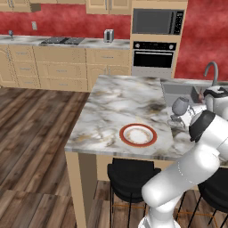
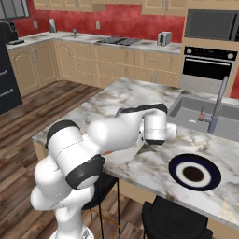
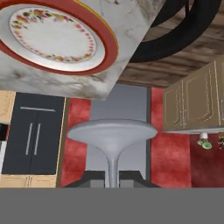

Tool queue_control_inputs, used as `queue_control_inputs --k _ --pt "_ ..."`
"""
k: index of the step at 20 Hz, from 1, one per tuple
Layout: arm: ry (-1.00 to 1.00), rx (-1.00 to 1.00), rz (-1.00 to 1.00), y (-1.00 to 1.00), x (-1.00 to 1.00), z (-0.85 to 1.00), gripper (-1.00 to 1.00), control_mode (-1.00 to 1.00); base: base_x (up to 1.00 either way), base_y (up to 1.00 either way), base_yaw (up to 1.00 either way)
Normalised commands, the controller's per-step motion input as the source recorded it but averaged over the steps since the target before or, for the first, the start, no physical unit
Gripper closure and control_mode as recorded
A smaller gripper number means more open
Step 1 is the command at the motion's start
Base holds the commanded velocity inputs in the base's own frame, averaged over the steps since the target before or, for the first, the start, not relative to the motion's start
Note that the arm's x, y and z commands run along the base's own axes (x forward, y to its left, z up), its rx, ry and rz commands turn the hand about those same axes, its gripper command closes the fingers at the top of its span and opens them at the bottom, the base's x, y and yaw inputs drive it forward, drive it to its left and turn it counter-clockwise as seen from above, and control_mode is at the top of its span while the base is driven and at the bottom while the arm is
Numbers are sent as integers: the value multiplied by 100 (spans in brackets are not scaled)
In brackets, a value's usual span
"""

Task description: Retrieve the wine glasses from the counter and place one next to each plate.

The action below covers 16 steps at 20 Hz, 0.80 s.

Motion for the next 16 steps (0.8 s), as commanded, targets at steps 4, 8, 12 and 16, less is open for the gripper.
queue_control_inputs --k 4,8,12,16 --pt "0 -7 0 0 -1 -20 100 -100 0 0 0" --pt "0 -6 0 0 -14 -16 100 -100 0 0 0" --pt "1 -6 0 0 -13 -16 100 -100 0 0 0" --pt "2 -4 0 0 -17 -17 100 -100 0 0 0"
